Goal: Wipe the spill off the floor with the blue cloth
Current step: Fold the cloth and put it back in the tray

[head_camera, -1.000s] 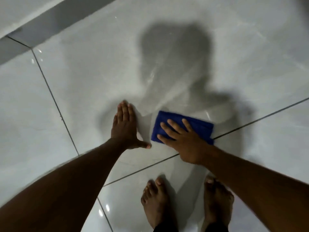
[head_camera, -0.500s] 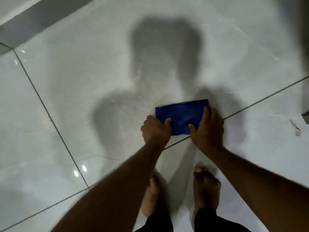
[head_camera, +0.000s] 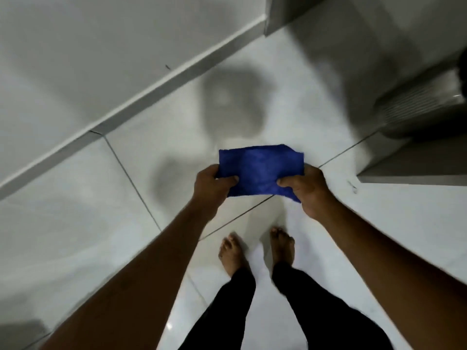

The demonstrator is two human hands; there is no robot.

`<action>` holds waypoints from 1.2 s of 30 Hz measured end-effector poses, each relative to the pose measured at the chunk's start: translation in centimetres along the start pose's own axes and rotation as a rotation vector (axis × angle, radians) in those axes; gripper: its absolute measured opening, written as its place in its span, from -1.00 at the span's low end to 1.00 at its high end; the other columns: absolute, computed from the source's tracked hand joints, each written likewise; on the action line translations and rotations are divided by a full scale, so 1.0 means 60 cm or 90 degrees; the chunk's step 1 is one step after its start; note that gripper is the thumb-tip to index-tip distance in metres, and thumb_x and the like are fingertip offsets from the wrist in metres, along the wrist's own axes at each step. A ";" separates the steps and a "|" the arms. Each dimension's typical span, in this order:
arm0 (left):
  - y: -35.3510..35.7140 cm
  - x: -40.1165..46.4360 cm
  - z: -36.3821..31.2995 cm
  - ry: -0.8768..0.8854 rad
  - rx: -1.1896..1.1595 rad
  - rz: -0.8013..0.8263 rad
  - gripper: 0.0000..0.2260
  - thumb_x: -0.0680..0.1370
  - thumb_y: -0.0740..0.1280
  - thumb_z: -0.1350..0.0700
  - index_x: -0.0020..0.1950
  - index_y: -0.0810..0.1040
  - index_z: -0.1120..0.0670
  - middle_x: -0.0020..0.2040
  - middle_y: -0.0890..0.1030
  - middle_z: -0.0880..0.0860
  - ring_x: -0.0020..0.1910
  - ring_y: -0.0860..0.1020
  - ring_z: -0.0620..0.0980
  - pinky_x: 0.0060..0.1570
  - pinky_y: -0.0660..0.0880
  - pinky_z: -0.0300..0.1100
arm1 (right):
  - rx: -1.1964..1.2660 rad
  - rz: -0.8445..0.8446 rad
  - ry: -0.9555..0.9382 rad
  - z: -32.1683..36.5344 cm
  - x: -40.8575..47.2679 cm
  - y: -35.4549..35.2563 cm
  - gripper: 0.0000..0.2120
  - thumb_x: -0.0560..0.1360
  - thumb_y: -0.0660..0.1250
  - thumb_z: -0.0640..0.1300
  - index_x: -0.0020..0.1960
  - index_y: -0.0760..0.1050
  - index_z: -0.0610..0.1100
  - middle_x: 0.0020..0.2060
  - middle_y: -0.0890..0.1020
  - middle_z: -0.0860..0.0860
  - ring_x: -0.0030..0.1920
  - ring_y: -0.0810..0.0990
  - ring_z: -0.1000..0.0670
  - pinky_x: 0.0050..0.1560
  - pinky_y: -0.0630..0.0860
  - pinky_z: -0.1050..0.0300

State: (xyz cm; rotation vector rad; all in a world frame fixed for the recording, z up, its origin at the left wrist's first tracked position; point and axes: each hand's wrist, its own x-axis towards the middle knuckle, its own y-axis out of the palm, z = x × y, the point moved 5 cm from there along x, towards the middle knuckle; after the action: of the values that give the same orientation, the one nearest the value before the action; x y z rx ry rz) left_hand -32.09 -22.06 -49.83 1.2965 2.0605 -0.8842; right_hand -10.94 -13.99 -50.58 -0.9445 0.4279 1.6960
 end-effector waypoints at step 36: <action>0.492 -0.579 -0.747 0.044 -0.081 0.077 -0.77 0.47 0.36 0.23 0.12 0.53 0.24 0.05 0.62 0.24 0.00 0.62 0.23 0.04 0.61 0.09 | -0.409 -0.250 -0.326 0.672 -0.418 -0.781 -0.78 0.35 0.41 -0.21 -0.01 0.57 -0.14 -0.04 0.65 -0.09 -0.01 0.60 -0.12 0.04 0.54 0.01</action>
State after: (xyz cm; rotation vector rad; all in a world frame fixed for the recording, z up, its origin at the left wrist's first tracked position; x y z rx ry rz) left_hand 3.92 2.24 -2.95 1.3828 2.0300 -0.6522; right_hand 19.54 13.94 1.80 -0.9109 -0.6410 1.6440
